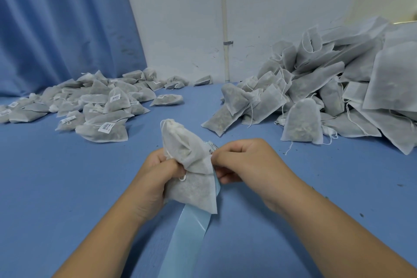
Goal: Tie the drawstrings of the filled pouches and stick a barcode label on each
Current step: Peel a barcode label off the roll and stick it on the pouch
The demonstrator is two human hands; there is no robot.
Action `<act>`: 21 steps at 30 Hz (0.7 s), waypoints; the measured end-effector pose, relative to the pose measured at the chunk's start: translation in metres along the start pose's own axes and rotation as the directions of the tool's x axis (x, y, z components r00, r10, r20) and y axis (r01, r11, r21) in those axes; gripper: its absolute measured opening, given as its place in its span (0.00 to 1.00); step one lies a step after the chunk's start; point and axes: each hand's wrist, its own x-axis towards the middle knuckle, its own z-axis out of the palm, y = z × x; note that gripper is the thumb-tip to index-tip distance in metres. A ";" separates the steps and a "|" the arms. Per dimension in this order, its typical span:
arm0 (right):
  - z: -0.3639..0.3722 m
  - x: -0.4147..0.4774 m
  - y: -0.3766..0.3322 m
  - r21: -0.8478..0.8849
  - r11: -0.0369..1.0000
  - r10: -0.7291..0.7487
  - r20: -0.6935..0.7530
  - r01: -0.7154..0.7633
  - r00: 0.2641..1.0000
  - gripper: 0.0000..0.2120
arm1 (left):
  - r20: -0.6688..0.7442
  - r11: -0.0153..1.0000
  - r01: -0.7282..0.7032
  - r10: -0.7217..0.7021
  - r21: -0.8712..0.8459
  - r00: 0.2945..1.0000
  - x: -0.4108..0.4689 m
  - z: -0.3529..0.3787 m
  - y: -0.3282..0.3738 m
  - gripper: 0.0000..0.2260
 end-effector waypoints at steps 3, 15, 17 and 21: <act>-0.004 0.001 -0.001 0.042 0.999 0.014 -0.035 -0.013 0.999 0.06 | -0.023 0.999 0.004 -0.004 -0.036 1.000 -0.001 0.000 0.003 0.10; -0.029 0.012 -0.003 0.197 0.980 0.045 -0.273 0.010 0.961 0.06 | -0.173 0.995 0.043 -0.057 -0.085 0.983 0.000 -0.003 0.007 0.04; -0.036 0.013 -0.004 0.197 0.979 0.016 -0.302 0.046 0.953 0.06 | -0.206 0.996 0.077 -0.086 -0.053 0.975 0.002 -0.007 0.009 0.05; -0.051 0.011 -0.005 0.142 0.984 -0.061 -0.310 0.109 0.949 0.06 | -0.237 0.997 0.077 -0.073 0.006 0.969 0.003 -0.017 0.017 0.08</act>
